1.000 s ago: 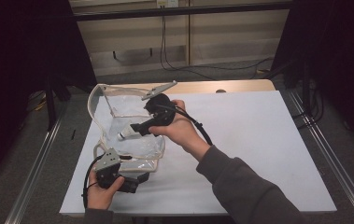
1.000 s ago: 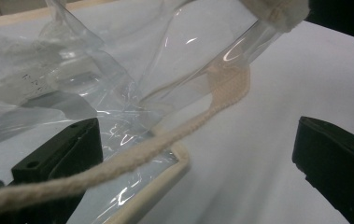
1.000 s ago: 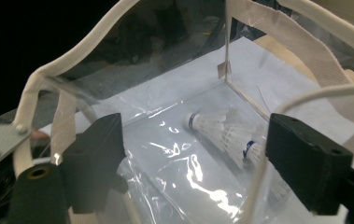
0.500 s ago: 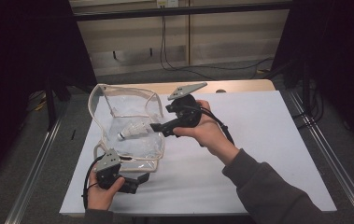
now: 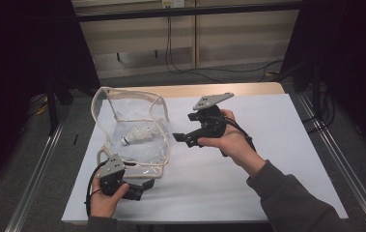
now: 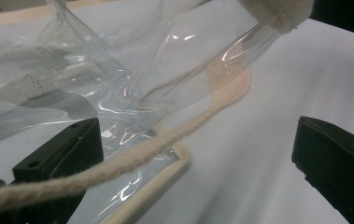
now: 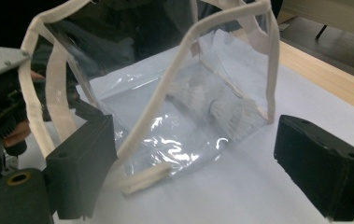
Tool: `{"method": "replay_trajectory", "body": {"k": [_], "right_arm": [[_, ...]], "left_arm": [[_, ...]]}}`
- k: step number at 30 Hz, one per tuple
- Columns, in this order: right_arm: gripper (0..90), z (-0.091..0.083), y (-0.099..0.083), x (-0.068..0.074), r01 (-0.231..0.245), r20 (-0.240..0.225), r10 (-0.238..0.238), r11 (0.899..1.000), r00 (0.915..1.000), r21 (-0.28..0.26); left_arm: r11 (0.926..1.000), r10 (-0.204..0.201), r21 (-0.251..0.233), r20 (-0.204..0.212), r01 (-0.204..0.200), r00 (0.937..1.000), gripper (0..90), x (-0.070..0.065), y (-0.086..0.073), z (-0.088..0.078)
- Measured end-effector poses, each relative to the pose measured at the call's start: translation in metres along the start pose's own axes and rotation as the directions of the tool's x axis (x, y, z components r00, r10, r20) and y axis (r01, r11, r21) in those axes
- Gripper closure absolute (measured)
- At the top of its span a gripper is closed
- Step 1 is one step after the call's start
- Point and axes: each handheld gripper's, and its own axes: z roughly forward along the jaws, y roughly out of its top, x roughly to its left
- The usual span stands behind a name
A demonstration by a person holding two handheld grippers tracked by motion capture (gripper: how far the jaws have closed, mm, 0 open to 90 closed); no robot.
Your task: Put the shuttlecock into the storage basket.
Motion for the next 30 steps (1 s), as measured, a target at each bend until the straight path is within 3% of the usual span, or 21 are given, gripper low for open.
{"method": "replay_trajectory", "body": {"k": [12,30], "right_arm": [[11.0,-0.018,-0.028,-0.016,-0.011,0.029,0.011,1.0,0.9995,-0.016],[9.8,-0.037,-0.072,-0.035,-0.063,0.051,0.065,0.997,0.9966,-0.04]], "left_arm": [[1.0,-0.003,0.002,-0.002,0.003,1.0,2.0,0.0,0.0,0.0],[1.0,-0.003,0.002,-0.004,0.003,1.0,2.0,-0.001,0.0,0.0]]}}
